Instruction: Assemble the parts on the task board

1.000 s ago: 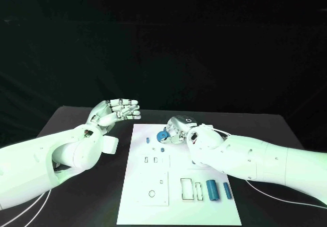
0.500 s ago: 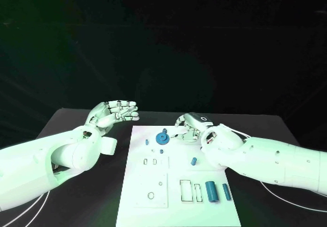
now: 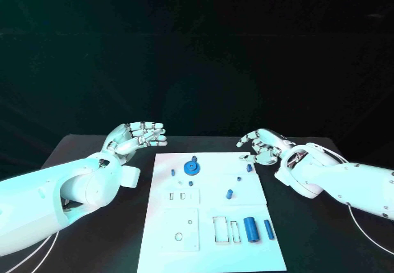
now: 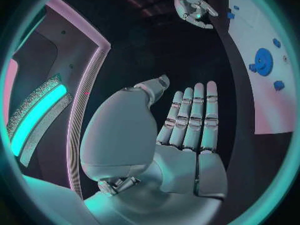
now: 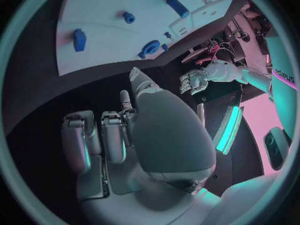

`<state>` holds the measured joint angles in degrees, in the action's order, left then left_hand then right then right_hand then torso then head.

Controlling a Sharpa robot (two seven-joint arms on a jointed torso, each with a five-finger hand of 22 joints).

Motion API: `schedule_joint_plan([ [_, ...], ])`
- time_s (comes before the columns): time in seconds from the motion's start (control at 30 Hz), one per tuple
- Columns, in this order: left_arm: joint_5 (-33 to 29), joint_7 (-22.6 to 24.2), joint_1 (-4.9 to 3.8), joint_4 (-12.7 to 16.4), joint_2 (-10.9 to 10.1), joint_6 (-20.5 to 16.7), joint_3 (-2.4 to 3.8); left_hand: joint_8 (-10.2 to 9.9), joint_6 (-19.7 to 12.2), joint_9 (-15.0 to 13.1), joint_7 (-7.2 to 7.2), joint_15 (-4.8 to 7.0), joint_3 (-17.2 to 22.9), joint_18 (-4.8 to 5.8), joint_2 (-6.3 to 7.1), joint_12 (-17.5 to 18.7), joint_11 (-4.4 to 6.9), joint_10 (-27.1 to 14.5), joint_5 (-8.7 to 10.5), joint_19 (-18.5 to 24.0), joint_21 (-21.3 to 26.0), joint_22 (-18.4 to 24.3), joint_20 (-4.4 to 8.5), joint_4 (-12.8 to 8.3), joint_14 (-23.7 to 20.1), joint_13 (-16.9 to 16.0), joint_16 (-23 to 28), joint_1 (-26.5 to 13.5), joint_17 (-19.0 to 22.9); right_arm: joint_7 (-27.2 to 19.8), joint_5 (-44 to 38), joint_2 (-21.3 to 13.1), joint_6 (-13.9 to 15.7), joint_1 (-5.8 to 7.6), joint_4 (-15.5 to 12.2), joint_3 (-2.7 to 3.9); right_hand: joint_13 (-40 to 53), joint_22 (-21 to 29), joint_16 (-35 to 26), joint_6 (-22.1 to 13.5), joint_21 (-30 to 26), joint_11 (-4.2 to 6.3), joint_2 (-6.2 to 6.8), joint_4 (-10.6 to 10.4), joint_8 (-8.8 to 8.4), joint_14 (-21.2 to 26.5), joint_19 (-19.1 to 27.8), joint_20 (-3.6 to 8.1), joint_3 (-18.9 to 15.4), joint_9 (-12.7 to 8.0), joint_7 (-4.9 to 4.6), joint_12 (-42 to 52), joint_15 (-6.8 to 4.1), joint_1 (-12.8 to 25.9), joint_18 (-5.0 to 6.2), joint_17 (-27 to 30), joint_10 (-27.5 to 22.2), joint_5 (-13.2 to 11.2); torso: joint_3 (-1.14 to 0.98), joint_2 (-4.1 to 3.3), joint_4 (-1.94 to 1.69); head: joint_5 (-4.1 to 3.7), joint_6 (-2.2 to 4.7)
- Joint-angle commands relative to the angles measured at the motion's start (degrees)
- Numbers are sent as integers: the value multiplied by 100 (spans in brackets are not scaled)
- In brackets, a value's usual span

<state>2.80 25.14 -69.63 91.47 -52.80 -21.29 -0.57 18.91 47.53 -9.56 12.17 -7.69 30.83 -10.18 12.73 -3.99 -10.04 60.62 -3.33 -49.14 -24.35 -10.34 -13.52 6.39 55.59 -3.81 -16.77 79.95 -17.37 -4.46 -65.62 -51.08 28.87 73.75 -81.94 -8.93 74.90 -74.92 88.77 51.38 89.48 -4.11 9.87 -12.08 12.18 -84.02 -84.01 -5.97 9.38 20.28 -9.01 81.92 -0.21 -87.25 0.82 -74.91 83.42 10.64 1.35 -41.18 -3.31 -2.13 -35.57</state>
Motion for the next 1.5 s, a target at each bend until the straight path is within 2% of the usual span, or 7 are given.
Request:
schedule_joint_plan([
  [0.03, -22, 31, -2, 4, 29, 147, 2, -12, -41, -8, 138, 2, -1, -18, -51, 23, -24, 4, 23, 43, -34, -7, -6, -22, -14, -4, 19, 3, -10, -723, 507, -58, -511, -20, 137, -4, 733, -1464, -23, -3, -21, -11, 76, -6, -45, -493, -547, -40, 57, -19, 3, -39, 37, -27, -61, -1049, -35, 58, -15, 4, -2, -40, 5],
  [0.2, -22, 29, 2, -1, 47, 161, -1, -12, -41, -8, 138, 2, -1, -18, -51, 23, -24, 4, 23, 43, -34, -7, -6, -22, -14, -4, 19, 3, -10, -790, 490, -104, -648, -89, 419, -8, 729, -1467, -14, -46, -16, -12, 123, 0, -94, -500, -551, -36, 87, -42, -5, -44, 36, -38, -63, -1078, -39, 103, -22, -6, -13, -52, -15],
  [0.27, -22, 28, 4, -6, 51, 164, -2, -12, -41, -8, 138, 2, -1, -18, -51, 23, -24, 4, 23, 43, -34, -7, -6, -22, -14, -4, 19, 3, -10, -796, 457, -104, -704, -115, 494, -9, 723, -1470, -13, -72, -11, -21, 141, 2, -120, -500, -554, -38, 99, -53, -17, -50, 43, -42, -64, -1080, -44, 110, -11, 0, -15, -45, -31],
  [0.37, -22, 25, 6, -14, 56, 169, -4, -12, -41, -8, 138, 2, -1, -18, -51, 23, -24, 4, 23, 43, -34, -7, -6, -22, -14, -4, 19, 3, -10, -788, 393, -123, -814, -183, 577, -10, 725, -1472, -11, -105, -8, -34, 171, -1, -151, -502, -557, -44, 101, -66, -31, -48, 53, -35, -65, -1087, -44, 111, -20, -6, -29, -53, -47],
  [0.63, -22, 23, 8, -28, 48, 167, -7, -10, -33, -11, 134, 6, 3, -20, -55, 19, -19, 11, 23, 41, -43, -10, -5, -34, -4, -5, 16, 13, -18, -740, 300, -102, -894, -336, 737, -11, 718, -1475, -5, -133, -5, -46, 188, -2, -177, -506, -559, -50, 106, -75, -45, -56, 62, -35, -66, -1106, -51, 122, -25, -5, -15, -21, -75],
  [0.77, -22, 23, 9, -32, 45, 169, -7, -10, -33, -11, 134, 6, 3, -20, -55, 19, -19, 11, 23, 41, -43, -10, -5, -34, -4, -5, 16, 13, -18, -704, 275, -65, -874, -395, 826, -12, 722, -1481, -2, -150, 6, -56, 188, -9, -192, -508, -567, -54, 110, -81, -58, -51, 69, -30, -69, -1115, -47, 131, -12, 1, -18, -28, -82],
  [1.5, -22, 20, 9, -22, 22, 164, -8, -10, -33, -11, 134, 6, 3, -20, -55, 19, -19, 11, 23, 41, -43, -10, -5, -34, -4, -5, 16, 13, -18, -511, 238, 207, -898, -495, 1071, -13, 805, -1508, 12, 82, 52, -57, 90, -117, -143, -517, -599, -79, 280, -67, -51, 49, 82, 72, -82, -1154, 36, 135, -5, 5, -25, 3, -115],
])
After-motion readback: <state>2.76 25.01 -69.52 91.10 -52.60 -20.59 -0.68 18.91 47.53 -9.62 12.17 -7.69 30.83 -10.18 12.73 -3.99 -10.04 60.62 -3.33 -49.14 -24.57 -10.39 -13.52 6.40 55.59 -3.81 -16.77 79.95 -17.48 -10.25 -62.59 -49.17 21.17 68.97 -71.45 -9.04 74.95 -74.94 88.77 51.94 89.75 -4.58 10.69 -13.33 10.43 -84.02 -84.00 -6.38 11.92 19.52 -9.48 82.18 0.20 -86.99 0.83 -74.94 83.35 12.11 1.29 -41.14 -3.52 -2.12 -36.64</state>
